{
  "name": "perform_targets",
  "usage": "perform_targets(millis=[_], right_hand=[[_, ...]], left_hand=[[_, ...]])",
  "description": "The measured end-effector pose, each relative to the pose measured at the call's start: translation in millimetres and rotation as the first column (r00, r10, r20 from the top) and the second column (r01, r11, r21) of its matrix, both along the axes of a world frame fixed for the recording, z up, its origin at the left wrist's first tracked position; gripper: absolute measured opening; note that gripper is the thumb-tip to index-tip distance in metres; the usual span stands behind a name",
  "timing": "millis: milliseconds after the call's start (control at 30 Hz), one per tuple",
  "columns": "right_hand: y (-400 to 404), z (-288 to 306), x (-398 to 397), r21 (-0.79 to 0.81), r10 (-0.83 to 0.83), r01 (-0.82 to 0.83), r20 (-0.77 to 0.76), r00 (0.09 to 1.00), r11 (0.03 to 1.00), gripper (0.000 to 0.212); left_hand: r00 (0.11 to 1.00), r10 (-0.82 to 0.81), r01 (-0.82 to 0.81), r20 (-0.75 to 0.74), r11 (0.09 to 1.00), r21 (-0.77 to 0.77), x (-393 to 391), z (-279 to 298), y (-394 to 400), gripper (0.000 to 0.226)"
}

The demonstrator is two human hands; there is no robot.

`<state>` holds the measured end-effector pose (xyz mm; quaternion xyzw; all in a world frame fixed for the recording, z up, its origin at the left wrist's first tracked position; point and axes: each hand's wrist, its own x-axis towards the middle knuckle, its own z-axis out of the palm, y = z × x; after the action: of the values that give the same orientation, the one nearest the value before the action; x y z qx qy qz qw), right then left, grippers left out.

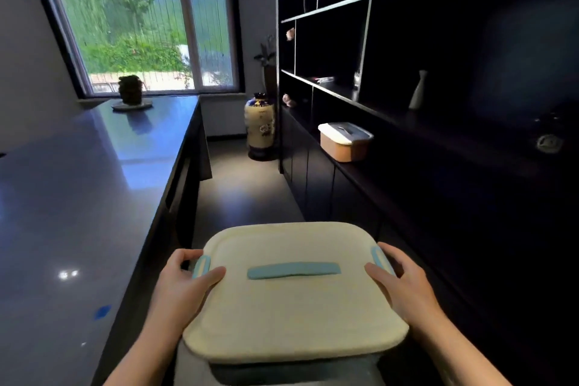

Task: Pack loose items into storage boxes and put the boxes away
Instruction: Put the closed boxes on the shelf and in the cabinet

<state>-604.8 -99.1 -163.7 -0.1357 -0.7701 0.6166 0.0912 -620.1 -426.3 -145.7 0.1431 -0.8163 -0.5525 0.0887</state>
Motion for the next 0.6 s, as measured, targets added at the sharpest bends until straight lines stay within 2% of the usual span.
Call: perform_targets(millis=[100,300,600], right_hand=[[0.3,-1.2,-42.7,-0.028,-0.087,0.087,-0.006,0.996,0.996,0.045],[27.0,-5.6,-133.5,-0.062,-0.184,0.184,-0.005,0.983,0.981,0.041],[109.3,-31.9,-262.2,-0.107,-0.339,0.342,0.043,0.940,0.934,0.043]], left_hand=[[0.998,-0.050,0.050,-0.026,0.999,-0.013,-63.5,6.8,1.1,0.048],[0.986,-0.160,0.160,-0.054,0.987,-0.003,-182.4,-5.3,30.2,0.036],[0.950,-0.312,0.313,0.014,0.949,-0.032,-361.7,-27.2,128.2,0.040]])
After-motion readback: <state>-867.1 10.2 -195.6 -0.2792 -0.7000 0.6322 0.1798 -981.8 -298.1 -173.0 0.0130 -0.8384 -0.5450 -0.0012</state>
